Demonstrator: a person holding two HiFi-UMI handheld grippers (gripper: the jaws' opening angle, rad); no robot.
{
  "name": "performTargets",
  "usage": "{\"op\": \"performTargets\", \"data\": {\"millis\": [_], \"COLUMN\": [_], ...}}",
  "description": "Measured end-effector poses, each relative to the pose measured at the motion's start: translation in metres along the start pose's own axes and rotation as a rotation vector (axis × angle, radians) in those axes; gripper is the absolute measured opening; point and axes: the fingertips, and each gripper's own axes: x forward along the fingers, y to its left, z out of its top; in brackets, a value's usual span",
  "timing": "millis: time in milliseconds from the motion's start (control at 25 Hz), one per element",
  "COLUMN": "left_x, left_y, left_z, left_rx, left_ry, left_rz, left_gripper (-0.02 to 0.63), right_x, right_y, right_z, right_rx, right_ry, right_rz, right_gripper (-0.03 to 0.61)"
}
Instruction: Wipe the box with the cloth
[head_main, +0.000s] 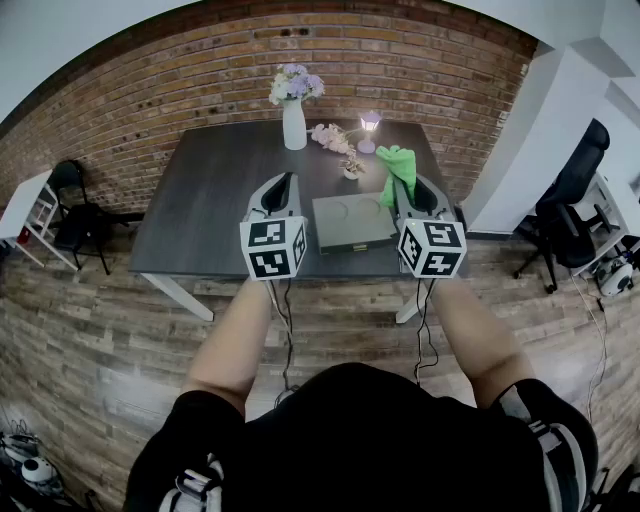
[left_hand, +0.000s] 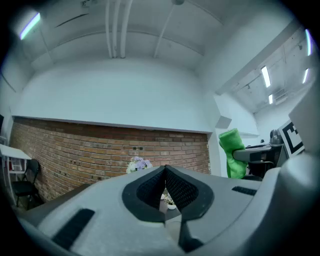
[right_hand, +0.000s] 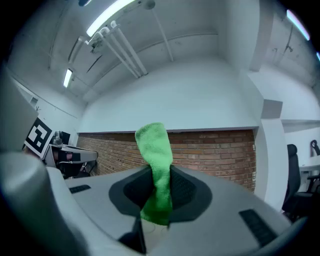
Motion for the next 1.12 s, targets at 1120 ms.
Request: {"op": "performTargets", "data": {"millis": [1120], "left_x": [-0.060], "left_y": [0.038], "left_z": [-0.130], "left_rx": [-0.004], "left_ry": [0.269], "left_rz": [-0.019], "left_gripper": [0.009], "right_x": [0.000], "right_y": [0.110], "right_z": [-0.126], "right_rx": [-0.081], "right_ry": [0.286], "right_rz": [0.325], "right_gripper": [0.077]}}
